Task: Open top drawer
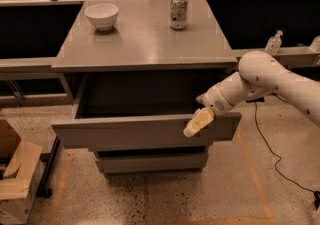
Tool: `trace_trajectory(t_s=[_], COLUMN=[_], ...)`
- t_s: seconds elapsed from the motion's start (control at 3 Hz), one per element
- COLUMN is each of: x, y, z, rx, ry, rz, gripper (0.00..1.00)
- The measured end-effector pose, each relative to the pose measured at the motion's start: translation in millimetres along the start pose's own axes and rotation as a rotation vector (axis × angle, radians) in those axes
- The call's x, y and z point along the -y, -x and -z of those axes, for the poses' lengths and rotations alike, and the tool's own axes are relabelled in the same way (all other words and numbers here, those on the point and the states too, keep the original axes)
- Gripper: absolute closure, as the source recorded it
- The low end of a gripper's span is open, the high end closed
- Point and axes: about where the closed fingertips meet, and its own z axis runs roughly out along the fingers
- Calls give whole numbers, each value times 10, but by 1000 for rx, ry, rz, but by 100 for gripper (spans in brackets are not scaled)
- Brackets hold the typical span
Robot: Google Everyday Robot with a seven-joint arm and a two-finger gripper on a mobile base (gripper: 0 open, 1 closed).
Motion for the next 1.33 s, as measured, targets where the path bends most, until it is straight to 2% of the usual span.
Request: trace_trajectory(t_s=[0.33, 0.67, 1.0, 1.33], x=[12, -184, -307, -308], y=[-9, -318, -263, -263], z=[-93, -212, -78, -79], rx=[-19, -61, -72, -72], ry=[37, 121, 144, 144], rz=[8, -82, -107, -107], gripper=[0, 0, 0, 0])
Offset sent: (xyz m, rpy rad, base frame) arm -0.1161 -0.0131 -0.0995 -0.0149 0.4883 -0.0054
